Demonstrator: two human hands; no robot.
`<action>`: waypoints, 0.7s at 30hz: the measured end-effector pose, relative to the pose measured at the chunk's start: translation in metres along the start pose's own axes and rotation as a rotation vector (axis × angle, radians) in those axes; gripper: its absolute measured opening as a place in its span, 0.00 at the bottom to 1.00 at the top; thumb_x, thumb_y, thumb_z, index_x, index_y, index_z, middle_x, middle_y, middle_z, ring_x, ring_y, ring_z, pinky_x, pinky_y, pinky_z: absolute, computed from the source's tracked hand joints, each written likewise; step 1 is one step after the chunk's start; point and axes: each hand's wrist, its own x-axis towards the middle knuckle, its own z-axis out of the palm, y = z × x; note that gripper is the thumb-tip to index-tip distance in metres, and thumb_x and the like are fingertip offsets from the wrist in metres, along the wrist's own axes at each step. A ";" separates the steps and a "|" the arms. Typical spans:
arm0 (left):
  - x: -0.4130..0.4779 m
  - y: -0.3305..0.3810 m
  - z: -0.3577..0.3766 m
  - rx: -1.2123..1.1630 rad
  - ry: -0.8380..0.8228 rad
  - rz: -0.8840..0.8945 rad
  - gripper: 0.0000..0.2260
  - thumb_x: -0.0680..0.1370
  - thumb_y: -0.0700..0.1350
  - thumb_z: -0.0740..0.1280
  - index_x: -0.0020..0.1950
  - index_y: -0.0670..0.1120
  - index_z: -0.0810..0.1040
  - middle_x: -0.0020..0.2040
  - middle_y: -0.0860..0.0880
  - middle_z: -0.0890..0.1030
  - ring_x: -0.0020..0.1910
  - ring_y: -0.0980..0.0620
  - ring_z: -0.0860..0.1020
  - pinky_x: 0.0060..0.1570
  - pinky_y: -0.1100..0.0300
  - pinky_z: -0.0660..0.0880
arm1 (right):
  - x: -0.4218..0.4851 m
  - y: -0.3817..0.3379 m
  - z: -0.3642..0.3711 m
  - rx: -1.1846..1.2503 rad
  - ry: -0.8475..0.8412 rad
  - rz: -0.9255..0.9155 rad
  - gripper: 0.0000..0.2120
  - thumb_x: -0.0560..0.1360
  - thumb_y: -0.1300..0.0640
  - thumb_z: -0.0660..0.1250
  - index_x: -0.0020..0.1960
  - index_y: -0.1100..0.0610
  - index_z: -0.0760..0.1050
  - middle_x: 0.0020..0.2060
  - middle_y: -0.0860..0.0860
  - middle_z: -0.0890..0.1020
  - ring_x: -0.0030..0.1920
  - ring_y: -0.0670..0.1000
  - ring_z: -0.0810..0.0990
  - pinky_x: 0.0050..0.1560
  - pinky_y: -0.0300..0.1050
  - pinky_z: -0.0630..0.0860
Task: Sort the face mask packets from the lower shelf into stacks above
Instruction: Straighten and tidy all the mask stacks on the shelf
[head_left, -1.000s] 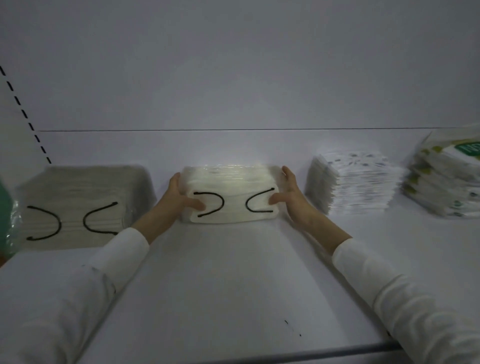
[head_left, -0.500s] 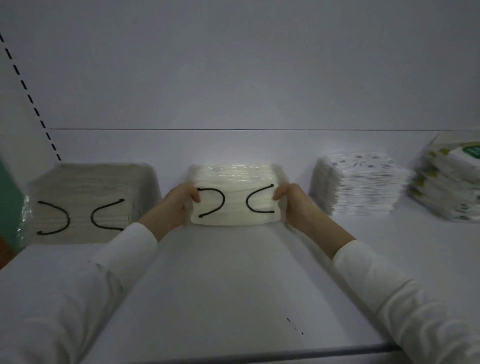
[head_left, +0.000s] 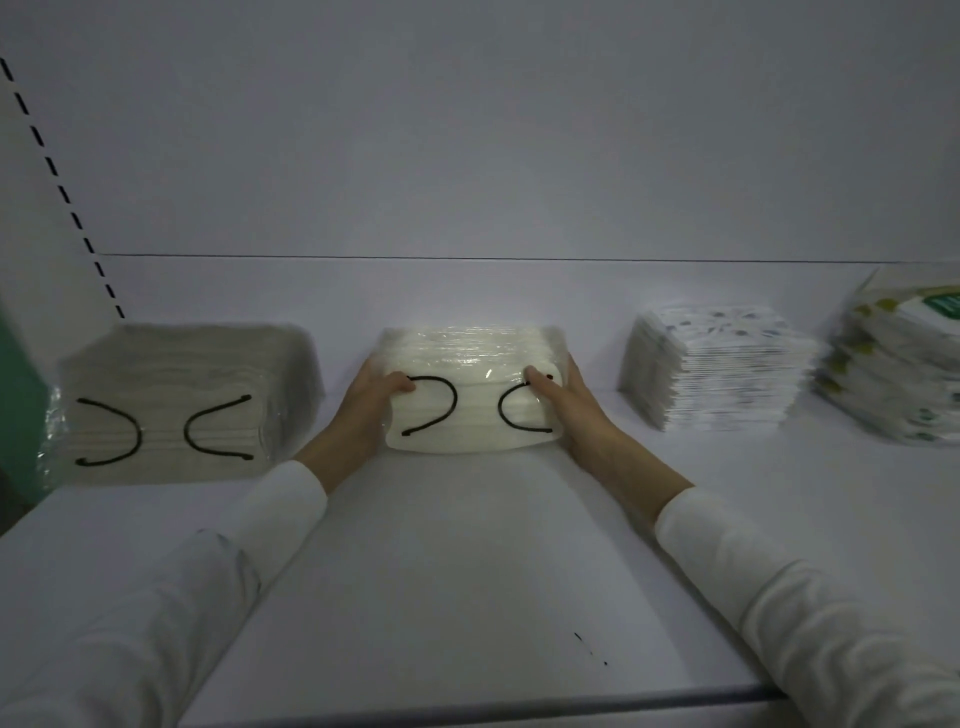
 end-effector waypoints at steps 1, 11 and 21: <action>0.000 0.003 0.001 0.009 0.026 -0.026 0.10 0.72 0.32 0.64 0.49 0.45 0.73 0.43 0.47 0.77 0.39 0.52 0.76 0.36 0.63 0.76 | 0.001 -0.002 0.001 0.018 0.010 0.018 0.50 0.60 0.34 0.75 0.75 0.42 0.54 0.69 0.46 0.71 0.67 0.50 0.72 0.69 0.55 0.68; -0.008 0.010 -0.010 0.097 -0.031 -0.095 0.16 0.67 0.34 0.67 0.53 0.44 0.74 0.42 0.46 0.78 0.38 0.49 0.77 0.34 0.59 0.74 | -0.008 -0.007 -0.004 0.106 0.005 0.067 0.44 0.55 0.50 0.80 0.67 0.55 0.66 0.63 0.59 0.76 0.58 0.56 0.79 0.58 0.59 0.77; -0.015 0.015 -0.005 0.017 -0.026 -0.109 0.18 0.59 0.47 0.72 0.46 0.46 0.74 0.44 0.43 0.76 0.41 0.45 0.74 0.44 0.51 0.69 | -0.007 -0.007 0.003 0.111 0.013 0.017 0.38 0.55 0.44 0.81 0.62 0.50 0.73 0.55 0.53 0.83 0.55 0.56 0.82 0.58 0.61 0.76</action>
